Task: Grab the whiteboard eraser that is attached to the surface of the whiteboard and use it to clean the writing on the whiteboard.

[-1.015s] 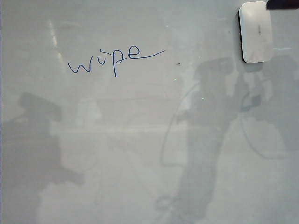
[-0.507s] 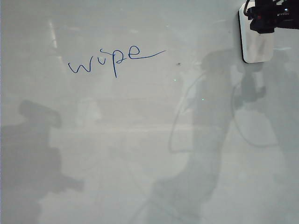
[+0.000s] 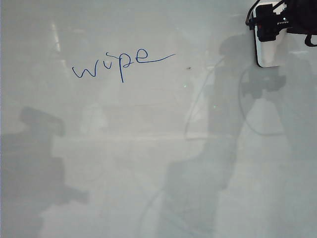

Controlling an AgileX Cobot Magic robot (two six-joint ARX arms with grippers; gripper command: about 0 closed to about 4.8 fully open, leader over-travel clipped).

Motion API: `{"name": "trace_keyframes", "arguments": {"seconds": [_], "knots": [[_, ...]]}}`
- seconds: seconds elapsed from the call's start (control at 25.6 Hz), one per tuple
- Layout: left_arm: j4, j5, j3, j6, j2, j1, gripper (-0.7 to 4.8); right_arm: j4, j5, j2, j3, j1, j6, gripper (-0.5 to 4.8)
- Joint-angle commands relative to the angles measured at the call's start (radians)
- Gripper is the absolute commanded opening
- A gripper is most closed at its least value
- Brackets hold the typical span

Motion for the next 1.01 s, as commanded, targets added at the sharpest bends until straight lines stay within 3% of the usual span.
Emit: {"name": "trace_keyframes", "arguments": {"seconds": [0.04, 0.27, 0.59, 0.66, 0.86, 1.01], "knots": [[0.009, 0.002, 0.002, 0.001, 0.0, 0.0, -0.02, 0.003, -0.01, 0.035, 0.026, 0.002, 0.0, 3.6], [0.009, 0.004, 0.002, 0.001, 0.0, 0.0, -0.02, 0.005, -0.01, 0.054, 0.037, 0.002, 0.0, 3.55], [0.009, 0.004, 0.002, 0.001, 0.0, 0.0, -0.02, -0.014, -0.008, 0.042, 0.043, 0.01, -0.007, 2.27], [0.009, 0.005, 0.002, 0.001, 0.0, 0.0, -0.02, -0.042, 0.006, 0.021, 0.043, 0.025, -0.047, 2.05], [0.012, 0.003, 0.002, 0.002, 0.0, 0.0, -0.02, -0.154, 0.043, -0.064, 0.044, 0.102, -0.143, 2.06], [0.012, 0.004, 0.002, 0.005, 0.0, 0.0, -0.02, -0.196, 0.056, -0.13, 0.044, 0.206, -0.333, 2.06]]}}
